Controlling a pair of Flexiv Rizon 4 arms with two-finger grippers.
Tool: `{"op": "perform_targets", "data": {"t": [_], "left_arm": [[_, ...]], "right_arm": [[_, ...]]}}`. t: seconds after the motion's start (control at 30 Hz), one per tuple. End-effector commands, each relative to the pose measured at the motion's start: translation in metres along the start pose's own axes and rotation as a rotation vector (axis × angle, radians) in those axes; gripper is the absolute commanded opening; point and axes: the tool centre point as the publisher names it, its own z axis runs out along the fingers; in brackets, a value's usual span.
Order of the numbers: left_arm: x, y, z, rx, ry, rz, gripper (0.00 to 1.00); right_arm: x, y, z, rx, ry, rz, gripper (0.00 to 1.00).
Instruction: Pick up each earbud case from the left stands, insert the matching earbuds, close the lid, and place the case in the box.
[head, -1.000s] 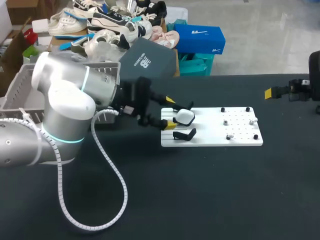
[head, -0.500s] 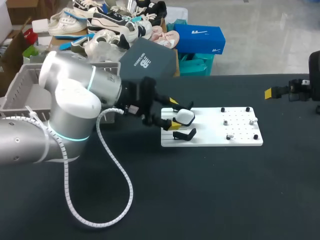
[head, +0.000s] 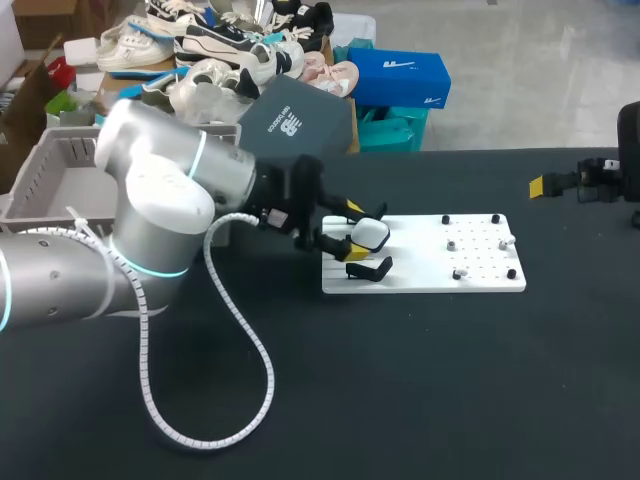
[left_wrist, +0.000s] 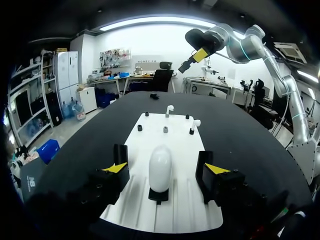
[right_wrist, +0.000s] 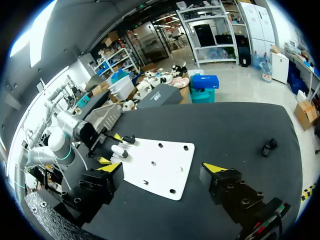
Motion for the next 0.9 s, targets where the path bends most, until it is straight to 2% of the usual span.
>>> {"op": "perform_targets", "data": {"t": [0.03,0.5,0.63,0.73,0.83,0.9], "left_arm": [[0.0015,0.0049,0.0043,0.009,0.008,-0.004,1.0],[0.0041,0.0083,0.0074,0.016,0.009,-0.023,1.0],[0.0042,0.0086,0.0077,0.02,0.007,-0.027,0.92],[0.0038,0.0087,0.0081,0.024,0.006,-0.026,0.78],[0.0034,0.0088,0.0089,0.025,0.004,-0.027,0.76],[0.0033,0.0089,0.0096,0.026,0.004,-0.029,0.69]], "right_arm": [[-0.0001,-0.0002,-0.0006,0.0,0.002,0.0,1.0],[-0.0001,-0.0002,-0.0006,0.0,0.002,0.0,1.0],[-0.0001,-0.0002,-0.0006,0.0,0.002,0.0,1.0],[-0.0001,-0.0002,-0.0006,0.0,0.002,0.0,1.0],[-0.0001,-0.0002,-0.0006,0.0,0.002,0.0,1.0],[-0.0001,-0.0002,-0.0006,0.0,0.002,0.0,1.0]]}}
